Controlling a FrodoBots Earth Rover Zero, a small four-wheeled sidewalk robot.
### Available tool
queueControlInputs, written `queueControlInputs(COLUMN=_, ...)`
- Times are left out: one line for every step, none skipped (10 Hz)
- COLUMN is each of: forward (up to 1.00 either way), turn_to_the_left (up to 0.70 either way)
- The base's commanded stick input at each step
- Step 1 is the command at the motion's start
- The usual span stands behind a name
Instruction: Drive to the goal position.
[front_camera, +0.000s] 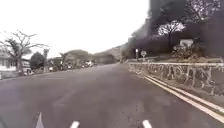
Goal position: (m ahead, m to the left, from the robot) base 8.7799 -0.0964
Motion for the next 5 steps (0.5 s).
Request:
queueControlInputs(forward=0.50, turn_to_the_left=0.00)
queueControlInputs(forward=0.50, turn_to_the_left=0.00)
queueControlInputs(forward=0.50, turn_to_the_left=0.00)
queueControlInputs(forward=0.50, turn_to_the_left=0.00)
queueControlInputs(forward=0.50, turn_to_the_left=0.00)
